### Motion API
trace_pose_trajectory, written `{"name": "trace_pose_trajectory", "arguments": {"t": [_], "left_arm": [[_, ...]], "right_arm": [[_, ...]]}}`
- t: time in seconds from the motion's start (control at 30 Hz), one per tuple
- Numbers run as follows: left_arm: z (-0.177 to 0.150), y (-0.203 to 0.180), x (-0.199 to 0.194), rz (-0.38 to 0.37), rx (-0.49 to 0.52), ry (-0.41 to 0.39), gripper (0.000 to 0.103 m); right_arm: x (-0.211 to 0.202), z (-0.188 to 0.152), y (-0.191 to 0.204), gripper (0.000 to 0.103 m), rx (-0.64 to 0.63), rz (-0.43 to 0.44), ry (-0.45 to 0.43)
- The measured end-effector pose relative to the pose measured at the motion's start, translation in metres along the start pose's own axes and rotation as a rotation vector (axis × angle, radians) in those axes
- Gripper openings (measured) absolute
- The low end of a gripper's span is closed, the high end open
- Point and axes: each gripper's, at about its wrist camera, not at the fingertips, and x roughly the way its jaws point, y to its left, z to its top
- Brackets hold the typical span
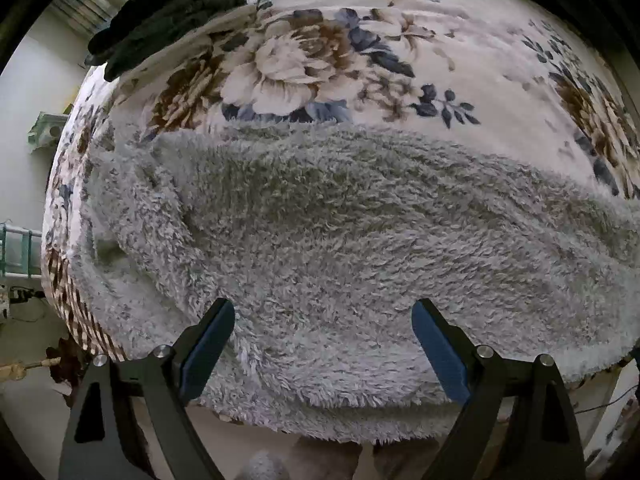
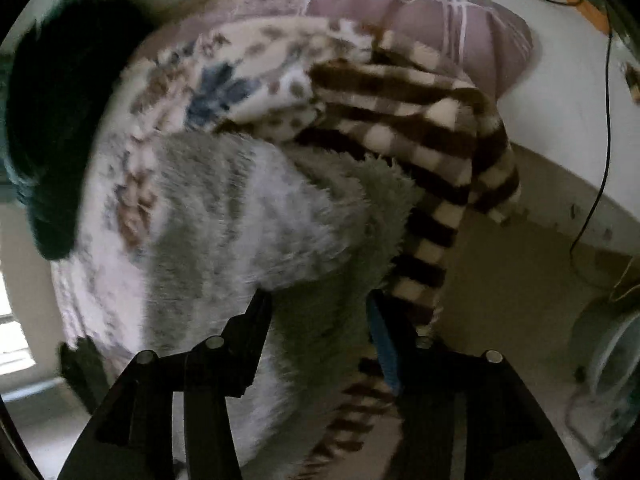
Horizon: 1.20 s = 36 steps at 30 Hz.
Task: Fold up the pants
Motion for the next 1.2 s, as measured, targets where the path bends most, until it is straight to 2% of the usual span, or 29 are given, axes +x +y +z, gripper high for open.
{"name": "trace_pose_trajectory", "arguments": {"t": [0.07,0.17,0.2,0.23,0.27,0.3,0.33,0.37,0.4,0.43,0.47,0.53,0.67,0.7,0.73,0.77,0.83,0.87,0.97,1.0,1.03,1.07,1.1,1.13,1.2], "left_arm": [[0.002,0.002,0.0,0.008,-0.002,0.003,0.09],[0.002,0.009,0.002,0.019,-0.023,0.007,0.091],[0.003,0.012,0.003,0.025,-0.033,0.011,0.091],[0.004,0.017,0.005,0.033,-0.045,0.019,0.091],[0.005,0.021,0.007,0.038,-0.053,0.026,0.091],[0.007,0.028,0.009,0.047,-0.068,0.038,0.091],[0.01,0.034,0.01,0.054,-0.075,0.048,0.09],[0.015,0.045,0.012,0.07,-0.081,0.054,0.09],[0.019,0.051,0.012,0.083,-0.082,0.051,0.09],[0.023,0.06,0.012,0.1,-0.081,0.046,0.09],[0.029,0.07,0.013,0.117,-0.077,0.043,0.09],[0.043,0.096,0.02,0.136,-0.077,0.049,0.09],[0.076,0.143,0.041,0.184,-0.059,0.093,0.09],[0.084,0.152,0.047,0.197,-0.053,0.095,0.09],[0.092,0.161,0.053,0.216,-0.044,0.102,0.09],[0.102,0.173,0.063,0.233,-0.037,0.119,0.09],[0.12,0.194,0.082,0.232,-0.031,0.151,0.09],[0.124,0.199,0.087,0.233,-0.031,0.159,0.09],[0.141,0.222,0.11,0.23,-0.034,0.188,0.09],[0.144,0.229,0.117,0.202,-0.045,0.196,0.084],[0.145,0.236,0.121,0.154,-0.061,0.191,0.072],[0.145,0.24,0.123,0.142,-0.07,0.188,0.036],[0.143,0.248,0.122,0.11,-0.098,0.177,0.014],[0.139,0.259,0.116,0.059,-0.142,0.152,0.013],[0.128,0.275,0.1,0.027,-0.191,0.085,0.01]], "right_arm": [[-0.005,-0.001,0.01,0.052,-0.033,0.057,0.009],[0.005,0.0,0.028,0.052,-0.105,0.007,0.038],[0.012,0.001,0.034,0.052,-0.157,-0.092,0.043],[0.03,-0.006,0.046,0.052,-0.219,-0.331,0.078],[0.03,-0.006,0.046,0.052,-0.219,-0.331,0.078],[0.037,-0.01,0.05,0.052,-0.231,-0.377,0.106],[0.039,-0.015,0.056,0.052,-0.249,-0.385,0.123],[0.043,-0.038,0.084,0.053,-0.369,-0.485,0.13],[0.043,-0.038,0.084,0.056,-0.369,-0.485,0.13],[0.044,-0.066,0.114,0.064,-0.475,-0.523,0.121],[0.044,-0.066,0.114,0.071,-0.475,-0.523,0.121],[0.045,-0.114,0.161,0.072,-0.578,-0.507,0.121],[0.069,-0.184,0.213,0.072,-0.637,-0.471,0.198],[0.069,-0.184,0.213,0.072,-0.637,-0.471,0.198],[0.089,-0.214,0.232,0.072,-0.661,-0.485,0.233],[0.089,-0.214,0.232,0.072,-0.661,-0.485,0.233],[0.119,-0.259,0.264,0.072,-0.752,-0.539,0.235],[0.119,-0.259,0.264,0.072,-0.752,-0.539,0.235],[0.152,-0.299,0.3,0.072,-0.904,-0.625,0.229],[0.164,-0.31,0.309,0.072,-0.943,-0.647,0.239],[0.17,-0.316,0.314,0.072,-0.958,-0.655,0.248],[0.177,-0.322,0.321,0.072,-0.977,-0.668,0.252],[0.183,-0.328,0.327,0.072,-0.997,-0.687,0.25],[0.186,-0.331,0.331,0.072,-1.008,-0.699,0.247],[0.189,-0.336,0.341,0.072,-1.025,-0.716,0.24]]}}
